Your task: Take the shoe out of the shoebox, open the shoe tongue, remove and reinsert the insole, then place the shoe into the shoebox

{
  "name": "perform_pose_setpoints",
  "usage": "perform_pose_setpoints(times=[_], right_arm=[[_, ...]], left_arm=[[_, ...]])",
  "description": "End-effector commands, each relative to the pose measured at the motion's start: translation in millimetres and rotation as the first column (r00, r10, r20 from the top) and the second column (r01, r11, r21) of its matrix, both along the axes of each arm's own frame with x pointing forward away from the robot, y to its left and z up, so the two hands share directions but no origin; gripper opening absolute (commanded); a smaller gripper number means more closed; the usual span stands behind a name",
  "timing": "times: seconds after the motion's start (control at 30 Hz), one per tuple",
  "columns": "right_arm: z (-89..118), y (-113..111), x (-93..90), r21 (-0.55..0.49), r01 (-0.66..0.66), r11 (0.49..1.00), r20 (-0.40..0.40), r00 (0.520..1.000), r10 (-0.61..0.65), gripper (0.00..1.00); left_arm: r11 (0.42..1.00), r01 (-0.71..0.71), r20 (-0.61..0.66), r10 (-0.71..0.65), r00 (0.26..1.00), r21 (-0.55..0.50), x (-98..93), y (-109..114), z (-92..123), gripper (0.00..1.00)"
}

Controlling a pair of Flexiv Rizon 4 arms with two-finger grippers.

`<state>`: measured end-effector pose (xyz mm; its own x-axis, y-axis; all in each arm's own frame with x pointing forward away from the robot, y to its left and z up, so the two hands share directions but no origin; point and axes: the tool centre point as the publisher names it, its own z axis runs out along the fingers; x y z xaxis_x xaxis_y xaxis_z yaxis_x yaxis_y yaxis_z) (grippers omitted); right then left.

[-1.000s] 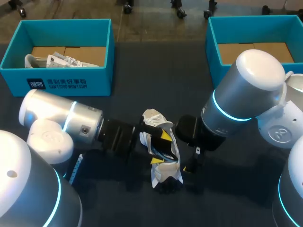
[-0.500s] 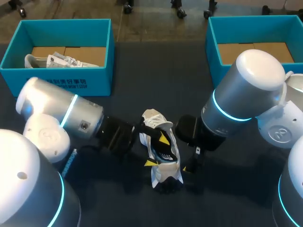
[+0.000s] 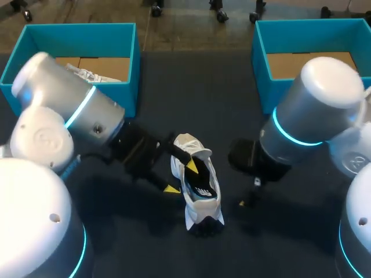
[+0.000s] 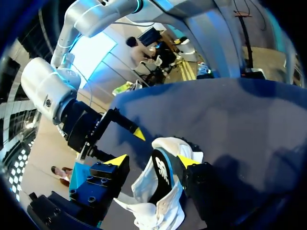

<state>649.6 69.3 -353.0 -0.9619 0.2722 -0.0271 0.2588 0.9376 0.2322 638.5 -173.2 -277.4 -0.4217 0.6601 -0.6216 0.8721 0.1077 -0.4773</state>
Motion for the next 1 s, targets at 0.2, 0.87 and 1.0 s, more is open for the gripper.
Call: perform_pose_setpoints(times=[0.2,0.87,1.0], right_arm=[[48,-85,-28.9,0.062,-0.041,0.997,0.102,0.994,0.035,1.00],[48,-85,-28.9,0.062,-0.041,0.997,0.102,0.994,0.035,1.00],[48,-85,-28.9,0.062,-0.041,0.997,0.102,0.994,0.035,1.00]], left_arm=[[0.967,0.093,0.012,-0.099,0.995,0.237,8.3,3,24,0.68],[0.866,0.122,0.004,-0.141,0.990,0.485,13.2,29,46,0.59],[0.864,0.126,0.013,-0.152,0.988,0.487,10.7,32,41,0.49]])
